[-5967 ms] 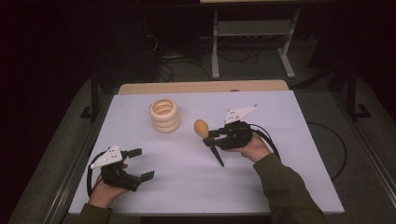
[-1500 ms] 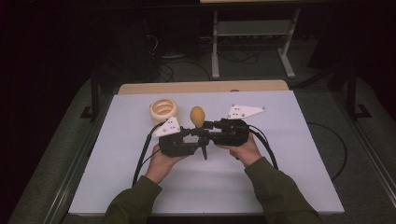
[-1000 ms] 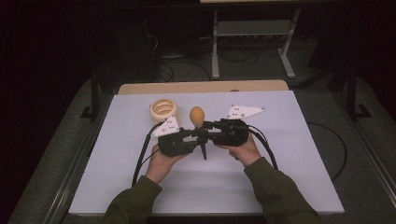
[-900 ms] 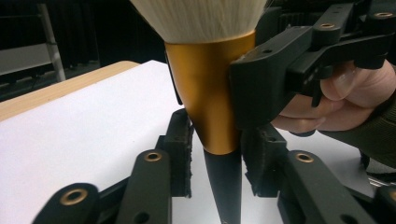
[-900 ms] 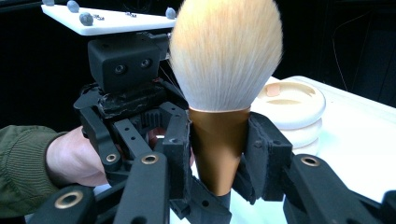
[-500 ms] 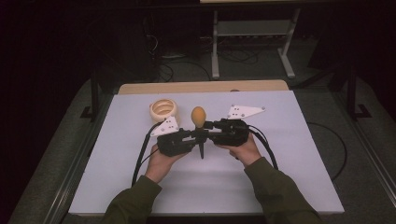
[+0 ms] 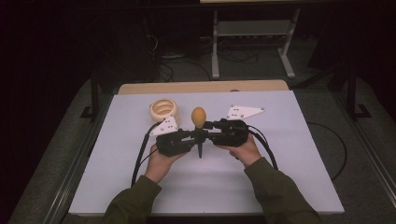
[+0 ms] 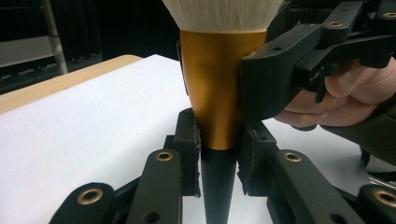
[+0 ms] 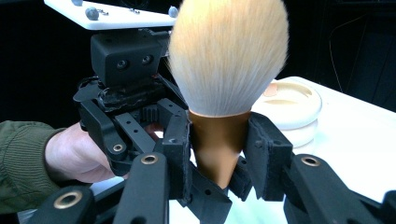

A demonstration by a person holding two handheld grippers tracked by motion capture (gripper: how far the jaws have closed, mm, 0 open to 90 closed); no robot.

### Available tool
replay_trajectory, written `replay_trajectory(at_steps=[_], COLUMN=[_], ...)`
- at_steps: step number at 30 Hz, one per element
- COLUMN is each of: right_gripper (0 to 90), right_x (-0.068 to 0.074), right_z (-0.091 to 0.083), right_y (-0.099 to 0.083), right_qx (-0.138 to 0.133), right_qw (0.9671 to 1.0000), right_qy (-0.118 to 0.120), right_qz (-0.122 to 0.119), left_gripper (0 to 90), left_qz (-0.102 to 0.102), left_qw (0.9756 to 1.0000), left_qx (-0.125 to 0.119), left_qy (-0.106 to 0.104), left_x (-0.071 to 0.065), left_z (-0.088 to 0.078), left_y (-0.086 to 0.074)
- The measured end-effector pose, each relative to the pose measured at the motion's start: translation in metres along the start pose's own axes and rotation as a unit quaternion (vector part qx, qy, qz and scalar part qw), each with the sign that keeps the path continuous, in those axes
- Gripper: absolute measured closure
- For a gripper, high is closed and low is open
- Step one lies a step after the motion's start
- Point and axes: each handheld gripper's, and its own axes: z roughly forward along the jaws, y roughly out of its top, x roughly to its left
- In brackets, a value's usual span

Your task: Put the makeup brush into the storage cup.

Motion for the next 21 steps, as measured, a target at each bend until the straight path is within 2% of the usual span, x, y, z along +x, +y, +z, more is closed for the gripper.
replay_trajectory(at_steps=[3,6,10,17,21], right_gripper=[60.0,51.4,43.5,26.8,20.7], right_x=[0.000,-0.002,-0.005,-0.006,-0.006], right_z=[0.000,-0.001,-0.006,-0.011,-0.015], right_y=[0.000,0.001,0.003,0.004,0.005], right_qx=[0.000,-0.002,-0.004,-0.005,-0.003], right_qw=[1.0000,1.0000,0.9999,0.9997,0.9994], right_qy=[-0.003,-0.007,-0.009,-0.019,-0.032], right_qz=[-0.002,-0.006,0.004,0.013,0.010], left_gripper=[72.4,72.4,72.5,72.5,72.5], left_qz=[-0.004,-0.010,-0.017,-0.014,-0.011], left_qw=[1.0000,1.0000,0.9998,0.9999,0.9999], left_qx=[-0.001,0.000,-0.002,-0.004,-0.006], left_qy=[0.001,0.001,0.004,0.008,0.011], left_x=[0.001,0.003,0.005,0.008,0.008], left_z=[0.000,-0.002,-0.005,-0.010,-0.013], left_y=[0.000,0.000,0.000,0.001,0.002])
